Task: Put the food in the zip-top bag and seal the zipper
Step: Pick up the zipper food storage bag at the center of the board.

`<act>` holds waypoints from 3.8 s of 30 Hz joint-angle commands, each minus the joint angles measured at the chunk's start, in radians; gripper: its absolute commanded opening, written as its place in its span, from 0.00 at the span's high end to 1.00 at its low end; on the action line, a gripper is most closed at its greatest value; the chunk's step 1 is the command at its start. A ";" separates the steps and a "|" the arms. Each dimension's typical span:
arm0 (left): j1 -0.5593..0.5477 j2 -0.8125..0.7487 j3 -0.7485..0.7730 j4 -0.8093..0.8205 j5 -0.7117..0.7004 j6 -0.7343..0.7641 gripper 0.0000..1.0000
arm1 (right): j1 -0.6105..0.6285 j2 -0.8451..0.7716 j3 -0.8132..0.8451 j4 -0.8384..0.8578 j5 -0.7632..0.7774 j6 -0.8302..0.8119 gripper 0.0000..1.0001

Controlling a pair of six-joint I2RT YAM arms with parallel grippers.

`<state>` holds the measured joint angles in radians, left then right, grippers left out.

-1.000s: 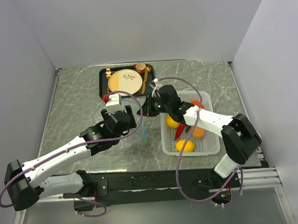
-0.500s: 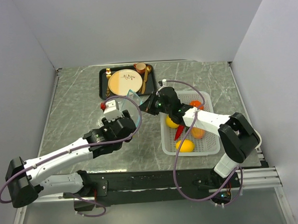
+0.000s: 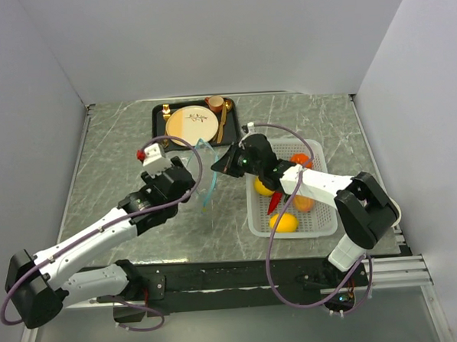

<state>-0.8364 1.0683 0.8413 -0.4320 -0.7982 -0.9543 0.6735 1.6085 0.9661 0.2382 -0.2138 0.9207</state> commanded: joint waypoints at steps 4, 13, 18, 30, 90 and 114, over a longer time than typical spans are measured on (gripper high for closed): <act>0.099 -0.024 -0.016 0.157 0.137 0.127 0.38 | 0.015 -0.033 0.003 -0.002 -0.021 -0.036 1.00; 0.123 -0.030 -0.056 0.180 0.258 0.163 0.57 | 0.017 -0.012 0.034 -0.033 -0.035 -0.057 1.00; 0.128 -0.030 -0.045 0.153 0.303 0.170 0.45 | 0.015 -0.004 0.039 -0.034 -0.039 -0.057 1.00; 0.131 -0.048 -0.107 0.265 0.442 0.164 0.35 | 0.017 0.005 0.054 -0.050 -0.041 -0.069 1.00; 0.129 -0.013 -0.091 0.230 0.355 0.169 0.40 | 0.024 0.083 0.152 -0.163 -0.055 -0.143 1.00; 0.129 -0.048 -0.068 0.208 0.309 0.158 0.96 | 0.028 0.100 0.174 -0.206 -0.075 -0.169 1.00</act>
<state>-0.7101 1.0523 0.7361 -0.2588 -0.4961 -0.7975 0.6914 1.6920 1.0801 0.0456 -0.2684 0.7849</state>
